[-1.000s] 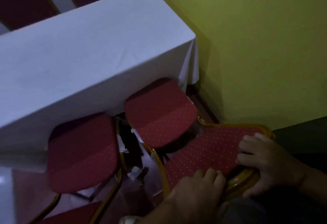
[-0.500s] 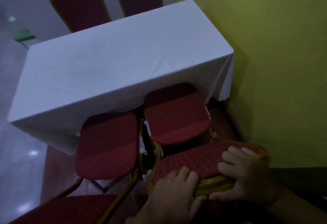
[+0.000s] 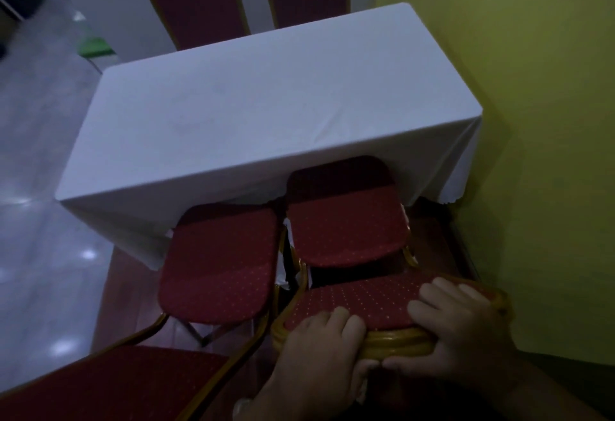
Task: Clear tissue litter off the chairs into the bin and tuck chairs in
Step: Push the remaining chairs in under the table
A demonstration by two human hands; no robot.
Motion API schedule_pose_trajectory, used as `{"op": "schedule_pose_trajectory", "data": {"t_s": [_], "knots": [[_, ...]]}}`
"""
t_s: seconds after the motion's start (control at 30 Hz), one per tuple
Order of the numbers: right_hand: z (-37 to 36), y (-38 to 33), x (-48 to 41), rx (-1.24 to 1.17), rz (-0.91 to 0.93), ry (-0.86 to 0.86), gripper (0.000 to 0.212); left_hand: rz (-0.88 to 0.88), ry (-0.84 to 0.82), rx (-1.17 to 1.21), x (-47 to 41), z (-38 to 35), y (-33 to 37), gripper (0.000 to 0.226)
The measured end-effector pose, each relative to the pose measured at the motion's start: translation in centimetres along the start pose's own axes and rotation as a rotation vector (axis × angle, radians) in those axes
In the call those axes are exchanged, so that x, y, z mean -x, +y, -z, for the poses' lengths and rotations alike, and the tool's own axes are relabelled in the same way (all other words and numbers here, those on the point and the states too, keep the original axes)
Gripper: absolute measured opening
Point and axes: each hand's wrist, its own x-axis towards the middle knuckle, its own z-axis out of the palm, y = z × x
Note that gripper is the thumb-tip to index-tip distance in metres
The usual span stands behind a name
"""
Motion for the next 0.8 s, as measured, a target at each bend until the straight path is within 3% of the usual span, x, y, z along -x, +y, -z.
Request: {"op": "schedule_pose_trajectory", "data": {"t_s": [0.5, 0.8], "knots": [[-2.3, 3.7, -8.9, 0.111, -0.094, 0.004, 0.067, 0.163, 0.163, -0.053, -7.0, 1.5, -5.3, 0.037], [-2.3, 4.8, -12.1, 0.113, -0.088, -0.023, 0.072, 0.167, 0.228, -0.034, -9.3, 1.9, -7.2, 0.035]]}}
